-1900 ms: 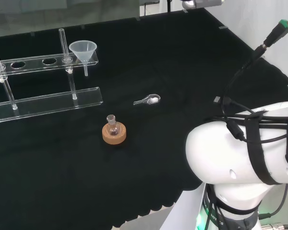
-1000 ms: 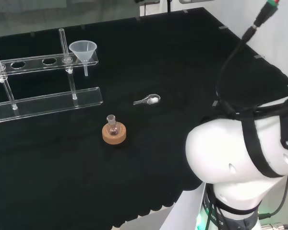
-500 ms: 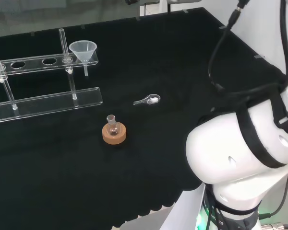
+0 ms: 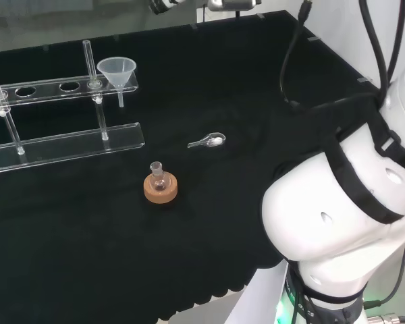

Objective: Pick up the funnel from the transparent funnel stand.

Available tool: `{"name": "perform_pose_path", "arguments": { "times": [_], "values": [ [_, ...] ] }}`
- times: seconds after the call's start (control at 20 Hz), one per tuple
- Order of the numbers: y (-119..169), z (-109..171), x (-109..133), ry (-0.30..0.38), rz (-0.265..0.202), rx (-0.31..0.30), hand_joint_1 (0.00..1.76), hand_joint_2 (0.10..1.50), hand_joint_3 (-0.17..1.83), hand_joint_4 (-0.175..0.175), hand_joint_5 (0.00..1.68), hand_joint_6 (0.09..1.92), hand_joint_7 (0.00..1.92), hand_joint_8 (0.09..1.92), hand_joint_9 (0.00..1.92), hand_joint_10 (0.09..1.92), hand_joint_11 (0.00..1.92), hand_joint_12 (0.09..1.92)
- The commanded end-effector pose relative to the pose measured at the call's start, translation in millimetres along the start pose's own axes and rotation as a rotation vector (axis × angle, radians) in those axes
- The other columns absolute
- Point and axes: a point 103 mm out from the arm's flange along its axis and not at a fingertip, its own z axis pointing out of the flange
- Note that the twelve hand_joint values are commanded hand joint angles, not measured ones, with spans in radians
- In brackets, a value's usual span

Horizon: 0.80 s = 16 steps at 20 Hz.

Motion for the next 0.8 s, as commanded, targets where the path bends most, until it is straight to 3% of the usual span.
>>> {"name": "perform_pose_path", "arguments": {
  "times": [0.05,0.2,0.3,0.4,0.8],
  "values": [
    [24,14,30,0.013,-0.060,0.004,0.61,0.60,0.02,0.035,0.00,0.09,0.00,0.09,0.00,0.09,0.00,0.09],
    [34,26,43,-0.008,-0.083,0.023,0.61,0.60,0.02,0.033,0.00,0.09,0.00,0.09,0.00,0.09,0.00,0.09],
    [49,38,74,0.033,-0.125,0.002,0.61,0.60,0.02,0.032,0.00,0.09,0.00,0.09,0.00,0.09,0.00,0.09],
    [61,48,89,0.050,-0.136,0.014,0.61,0.60,0.02,0.028,0.00,0.09,0.00,0.09,0.00,0.09,0.00,0.09],
    [84,76,85,0.061,-0.157,0.064,0.62,0.61,0.02,0.000,0.00,0.09,0.00,0.09,0.00,0.09,0.00,0.09]
  ]
}}
